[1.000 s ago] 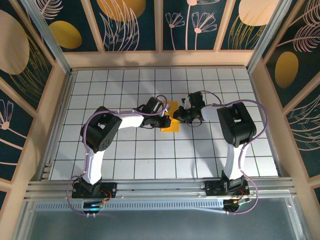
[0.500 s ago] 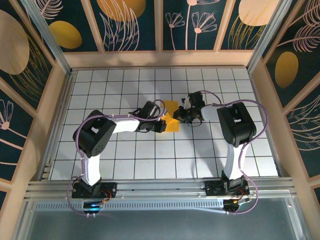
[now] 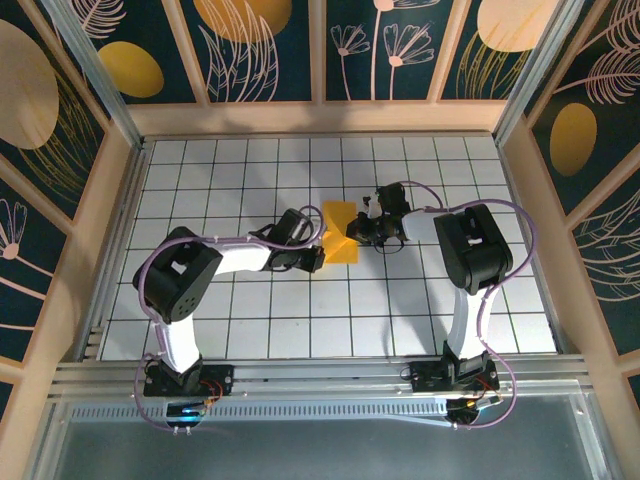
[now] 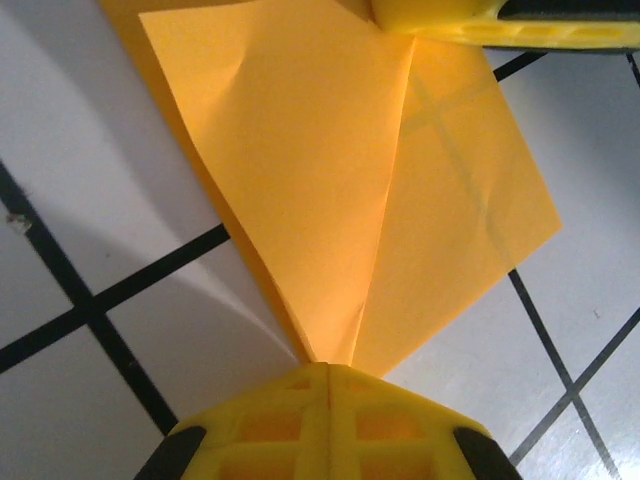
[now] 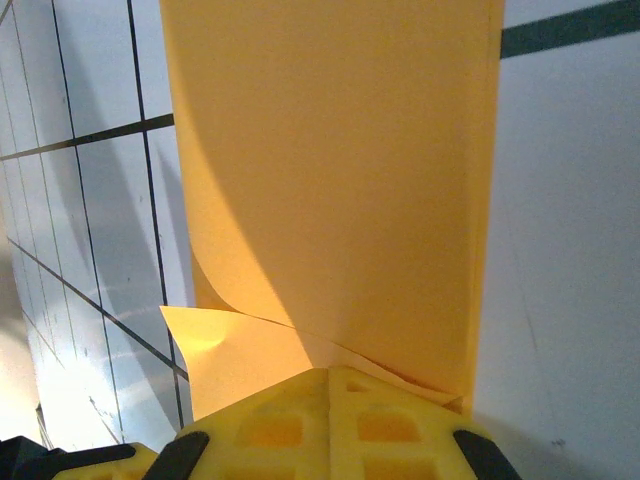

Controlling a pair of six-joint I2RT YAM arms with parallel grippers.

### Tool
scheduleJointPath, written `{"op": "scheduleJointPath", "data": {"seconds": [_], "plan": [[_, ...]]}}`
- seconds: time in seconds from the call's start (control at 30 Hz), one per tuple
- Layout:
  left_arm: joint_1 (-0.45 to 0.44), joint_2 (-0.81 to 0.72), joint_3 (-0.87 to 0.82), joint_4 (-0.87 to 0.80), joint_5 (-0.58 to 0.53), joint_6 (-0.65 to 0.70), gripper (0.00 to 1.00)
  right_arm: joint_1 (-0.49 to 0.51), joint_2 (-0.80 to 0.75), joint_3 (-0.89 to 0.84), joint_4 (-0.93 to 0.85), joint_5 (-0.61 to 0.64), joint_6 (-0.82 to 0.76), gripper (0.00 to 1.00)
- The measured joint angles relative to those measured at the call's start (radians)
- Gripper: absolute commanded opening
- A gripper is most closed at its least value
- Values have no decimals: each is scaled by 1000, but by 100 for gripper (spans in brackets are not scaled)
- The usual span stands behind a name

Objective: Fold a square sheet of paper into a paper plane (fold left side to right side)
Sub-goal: Fold the triangle a second time at the center of the table.

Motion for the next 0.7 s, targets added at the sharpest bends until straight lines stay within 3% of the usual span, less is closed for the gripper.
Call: {"op": "scheduleJointPath", "data": {"seconds": [0.2, 0.47, 0.7], "plan": [[0, -32, -37, 4, -2, -1, 7, 0, 0, 10, -16, 0, -10, 0], [35, -126, -84, 17, 6, -79, 27, -5, -51, 14, -43, 35, -20, 35], [92, -232, -96, 138, 6, -172, 45, -53, -172, 3, -26, 68, -43, 65]]}}
